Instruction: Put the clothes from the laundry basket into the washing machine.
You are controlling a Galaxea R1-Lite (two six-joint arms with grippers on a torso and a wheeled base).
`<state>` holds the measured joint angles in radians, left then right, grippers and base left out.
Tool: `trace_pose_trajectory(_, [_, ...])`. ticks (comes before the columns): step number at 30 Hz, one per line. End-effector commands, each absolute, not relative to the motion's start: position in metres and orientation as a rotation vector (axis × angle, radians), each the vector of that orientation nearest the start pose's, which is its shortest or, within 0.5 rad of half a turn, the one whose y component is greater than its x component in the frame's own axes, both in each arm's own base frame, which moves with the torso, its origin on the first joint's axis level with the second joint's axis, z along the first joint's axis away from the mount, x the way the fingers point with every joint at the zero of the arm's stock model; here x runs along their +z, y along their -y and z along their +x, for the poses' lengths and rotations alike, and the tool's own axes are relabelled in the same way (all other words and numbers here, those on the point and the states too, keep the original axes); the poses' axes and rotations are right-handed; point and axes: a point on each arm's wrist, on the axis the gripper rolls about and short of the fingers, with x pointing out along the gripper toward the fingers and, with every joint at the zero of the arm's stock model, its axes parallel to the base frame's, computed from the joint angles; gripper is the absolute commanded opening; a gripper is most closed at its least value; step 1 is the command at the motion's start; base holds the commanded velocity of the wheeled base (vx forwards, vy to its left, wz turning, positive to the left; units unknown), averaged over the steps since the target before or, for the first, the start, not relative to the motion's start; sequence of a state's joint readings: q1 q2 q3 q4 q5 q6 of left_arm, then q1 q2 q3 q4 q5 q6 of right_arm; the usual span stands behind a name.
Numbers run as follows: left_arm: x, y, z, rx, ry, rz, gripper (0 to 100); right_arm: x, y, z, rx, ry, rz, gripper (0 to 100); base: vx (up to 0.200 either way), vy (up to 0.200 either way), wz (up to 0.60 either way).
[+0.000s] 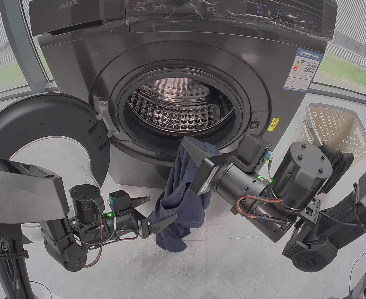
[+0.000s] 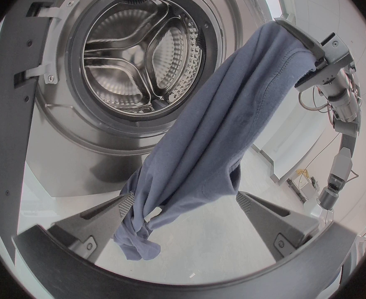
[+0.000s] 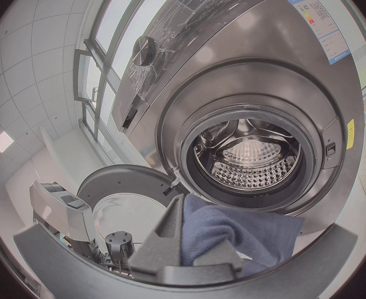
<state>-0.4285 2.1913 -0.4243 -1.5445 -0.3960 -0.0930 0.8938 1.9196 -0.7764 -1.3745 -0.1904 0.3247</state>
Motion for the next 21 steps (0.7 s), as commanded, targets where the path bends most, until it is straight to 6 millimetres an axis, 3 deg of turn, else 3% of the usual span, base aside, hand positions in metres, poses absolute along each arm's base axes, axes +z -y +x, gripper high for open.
trace_pose_trajectory(1, [0.038, 0.143, 0.283, -0.827, -0.249, -0.087, 100, 0.179, -0.264, 0.218, 0.73, 0.09, 0.433, 0, 0.0, 0.0, 0.0])
trace_pose_trajectory(8, [0.037, 0.167, 0.285, -0.894, -0.229, -0.086, 100, 0.176, -0.266, 0.218, 0.733, 0.086, 0.429, 0, 0.0, 0.0, 0.0])
trace_pose_trajectory(17, [0.029, 0.182, 0.286, -0.917, -0.228, -0.078, 100, 0.177, -0.265, 0.218, 0.731, 0.088, 0.428, 0, 0.0, 0.0, 0.0])
trace_pose_trajectory(18, [0.028, 0.184, 0.286, -0.922, -0.228, -0.076, 0, 0.178, -0.265, 0.218, 0.731, 0.09, 0.429, 0, 0.0, 0.0, 0.0])
trace_pose_trajectory(21, [0.028, 0.187, 0.289, -0.923, -0.219, -0.075, 0, 0.178, -0.265, 0.218, 0.731, 0.09, 0.429, 0, 0.0, 0.0, 0.0])
